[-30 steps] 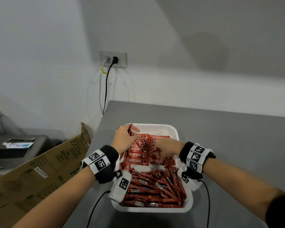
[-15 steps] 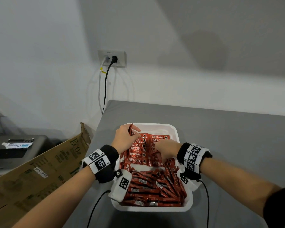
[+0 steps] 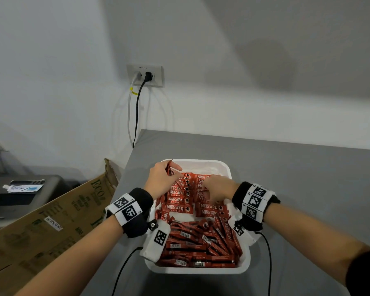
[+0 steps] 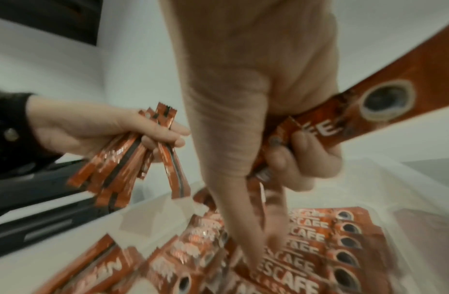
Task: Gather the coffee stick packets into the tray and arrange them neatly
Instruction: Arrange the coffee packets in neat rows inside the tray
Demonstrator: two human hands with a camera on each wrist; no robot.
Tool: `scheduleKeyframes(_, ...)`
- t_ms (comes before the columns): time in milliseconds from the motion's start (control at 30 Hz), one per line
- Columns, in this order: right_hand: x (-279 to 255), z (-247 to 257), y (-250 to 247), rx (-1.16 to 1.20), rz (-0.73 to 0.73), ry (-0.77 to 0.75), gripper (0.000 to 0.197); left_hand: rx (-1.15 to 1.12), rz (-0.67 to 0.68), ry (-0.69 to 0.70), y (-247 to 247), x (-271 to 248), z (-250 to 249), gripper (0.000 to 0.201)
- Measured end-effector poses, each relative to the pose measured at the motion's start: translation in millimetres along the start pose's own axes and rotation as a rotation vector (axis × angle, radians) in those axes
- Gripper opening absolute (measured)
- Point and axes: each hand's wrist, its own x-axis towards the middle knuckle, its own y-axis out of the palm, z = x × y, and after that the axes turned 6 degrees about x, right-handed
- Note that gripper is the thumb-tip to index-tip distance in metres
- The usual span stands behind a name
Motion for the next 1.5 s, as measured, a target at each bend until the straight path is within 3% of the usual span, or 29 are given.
scheduleKeyframes(33,-0.8,1.3,-3.5,0.069,-0.096,-0.035,0.002,-0.007,-0.004,0.007,0.6,0.0,0.5,0.017)
scheduleKeyframes(133,-3.9,10.2,-10.9,0.434,-0.388,-0.137,0.018,-0.060,-0.014,0.036,2.4,-0.4,0.5,0.013)
scheduleKeyframes(233,-9.4,21.9,-12.4,0.714,-0.401,-0.228,0.025,-0.129,-0.034,0.078,3.4,-0.6,0.4,0.013)
scheduleKeyframes(467,-2.0,15.4,-5.2,0.643,-0.372,-0.203,0.016,-0.216,-0.007,0.096,-2.0,-3.1,5.8,0.003)
scheduleKeyframes(633,-4.2,13.6,-5.3,0.672,-0.414,-0.139,0.023,-0.158,0.042,0.006,-8.3,-1.0,7.3,0.003)
scheduleKeyframes(800,-7.2,6.3,-7.8,0.654,-0.322,-0.176,0.033,-0.143,0.059,-0.012,-11.6,0.3,7.3,0.009)
scheduleKeyframes(933,-8.2,6.7,-4.4,0.450,-0.643,-0.128,0.014,-0.289,0.062,-0.098,-9.8,-1.0,6.1,0.023)
scheduleKeyframes(1000,-9.4,10.8,0.5,0.338,-0.701,-0.176,0.012,-0.357,0.107,-0.111,-9.0,-3.3,2.3,0.020)
scheduleKeyframes(1033,-10.3,11.6,2.2,0.316,-0.709,-0.215,0.013,-0.335,0.117,-0.092,-8.4,-3.4,1.3,0.013)
scheduleKeyframes(1100,-11.0,9.6,2.0,0.366,-0.691,-0.270,0.018,-0.261,0.073,-0.049,-9.2,-1.8,3.6,0.023)
scheduleKeyframes(1200,-12.2,3.5,-2.3,0.606,-0.600,-0.270,0.034,-0.194,0.008,-0.016,-12.8,-1.9,8.3,0.017)
scheduleKeyframes(1333,-11.6,2.9,-3.6,0.739,-0.571,-0.276,0.006,-0.163,-0.003,-0.008,-11.6,-6.5,10.7,0.014)
scheduleKeyframes(1500,-6.5,6.1,-4.9,0.736,-0.349,-0.196,0.007,-0.080,0.082,-0.034,-12.5,-7.2,17.2,0.009)
